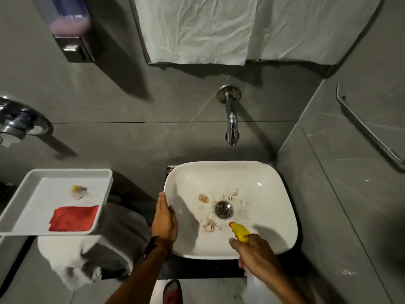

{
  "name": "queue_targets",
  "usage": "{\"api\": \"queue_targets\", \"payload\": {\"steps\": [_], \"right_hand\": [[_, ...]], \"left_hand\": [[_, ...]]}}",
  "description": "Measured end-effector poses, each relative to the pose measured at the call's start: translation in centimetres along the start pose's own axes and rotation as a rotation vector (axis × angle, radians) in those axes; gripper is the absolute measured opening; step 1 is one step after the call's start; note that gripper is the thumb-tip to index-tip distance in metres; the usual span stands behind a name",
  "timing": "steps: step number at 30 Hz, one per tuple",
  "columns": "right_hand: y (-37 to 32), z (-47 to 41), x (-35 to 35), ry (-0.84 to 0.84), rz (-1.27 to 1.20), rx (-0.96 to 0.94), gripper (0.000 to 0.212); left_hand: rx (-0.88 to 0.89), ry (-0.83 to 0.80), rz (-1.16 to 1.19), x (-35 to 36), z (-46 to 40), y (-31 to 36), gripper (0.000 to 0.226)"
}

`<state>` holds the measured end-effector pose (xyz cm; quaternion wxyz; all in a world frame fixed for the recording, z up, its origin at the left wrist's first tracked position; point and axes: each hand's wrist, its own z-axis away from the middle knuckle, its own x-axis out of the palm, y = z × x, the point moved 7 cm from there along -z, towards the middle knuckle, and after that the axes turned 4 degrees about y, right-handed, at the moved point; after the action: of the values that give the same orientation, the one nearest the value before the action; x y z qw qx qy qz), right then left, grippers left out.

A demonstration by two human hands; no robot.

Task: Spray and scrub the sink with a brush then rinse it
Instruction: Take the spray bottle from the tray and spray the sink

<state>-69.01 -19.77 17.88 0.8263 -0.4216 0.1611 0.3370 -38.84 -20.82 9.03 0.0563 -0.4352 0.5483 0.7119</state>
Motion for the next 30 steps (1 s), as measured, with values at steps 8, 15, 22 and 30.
{"api": "queue_targets", "payload": {"steps": [8, 15, 22, 30], "right_hand": [[-3.2, -2.0, -1.9, 0.095, 0.054, -0.048, 0.068], [-5.8, -3.2, -1.5, -0.042, -0.210, -0.175, 0.055], [-5.6, -2.1, 1.2, -0.083, -0.256, -0.132, 0.025], [-1.1, 0.2, 2.0, -0.100, -0.071, -0.044, 0.045]], "left_hand": [[-0.011, 0.025, -0.002, 0.2, -0.1, -0.4, 0.057], [-0.015, 0.039, -0.012, 0.3, 0.1, -0.4, 0.057], [-0.017, 0.027, -0.036, 0.2, 0.1, -0.1, 0.057], [-0.039, 0.017, -0.031, 0.2, 0.1, -0.1, 0.059]]}}
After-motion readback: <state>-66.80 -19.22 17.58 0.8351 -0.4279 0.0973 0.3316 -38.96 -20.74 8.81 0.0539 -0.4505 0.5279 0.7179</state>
